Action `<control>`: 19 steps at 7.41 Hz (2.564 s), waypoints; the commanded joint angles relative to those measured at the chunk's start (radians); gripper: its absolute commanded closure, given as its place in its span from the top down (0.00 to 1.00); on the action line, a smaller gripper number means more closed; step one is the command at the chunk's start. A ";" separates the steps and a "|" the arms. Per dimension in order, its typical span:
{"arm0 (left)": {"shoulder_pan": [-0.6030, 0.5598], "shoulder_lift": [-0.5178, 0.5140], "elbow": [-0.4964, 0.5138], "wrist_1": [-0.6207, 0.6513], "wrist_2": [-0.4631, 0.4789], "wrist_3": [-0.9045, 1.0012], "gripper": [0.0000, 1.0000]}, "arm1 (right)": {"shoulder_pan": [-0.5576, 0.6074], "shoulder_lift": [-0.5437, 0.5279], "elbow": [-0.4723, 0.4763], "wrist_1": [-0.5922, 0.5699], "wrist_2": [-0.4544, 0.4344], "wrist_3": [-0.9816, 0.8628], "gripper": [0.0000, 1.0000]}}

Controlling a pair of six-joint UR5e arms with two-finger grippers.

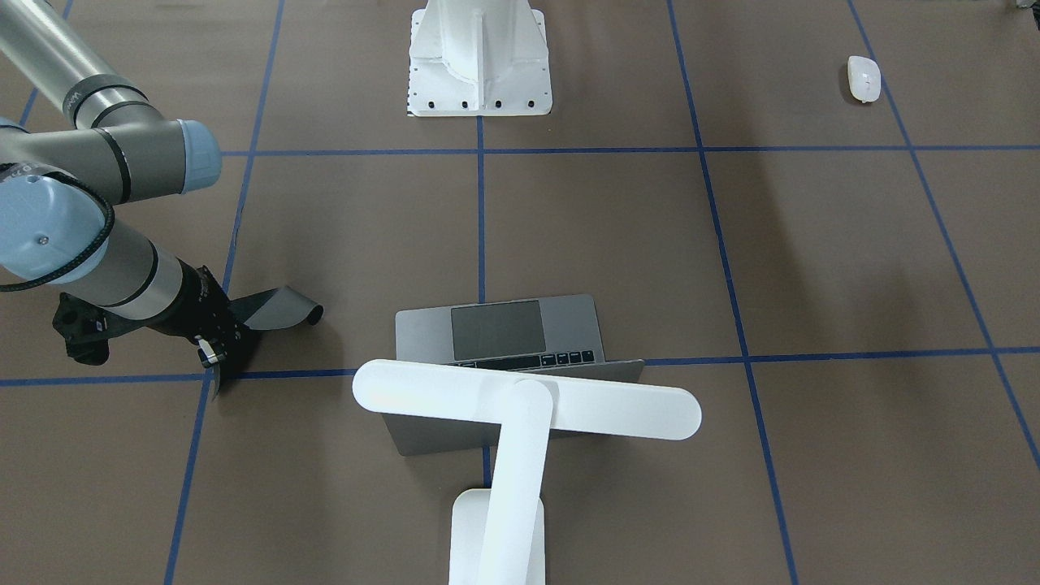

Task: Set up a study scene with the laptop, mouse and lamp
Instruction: 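Lower the dark grey pad with the right gripper beside the laptop, then slide the pad with the right gripper flat onto the table beside the laptop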

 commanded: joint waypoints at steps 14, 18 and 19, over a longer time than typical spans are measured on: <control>0.000 -0.002 -0.005 -0.002 0.000 0.000 1.00 | -0.031 0.077 -0.185 0.105 -0.154 -0.018 0.00; 0.000 -0.002 0.001 -0.003 0.000 0.000 1.00 | -0.084 0.121 -0.182 0.119 -0.157 -0.004 0.00; 0.002 -0.002 0.001 -0.003 0.000 0.000 1.00 | -0.095 0.122 -0.185 0.142 -0.157 0.015 0.00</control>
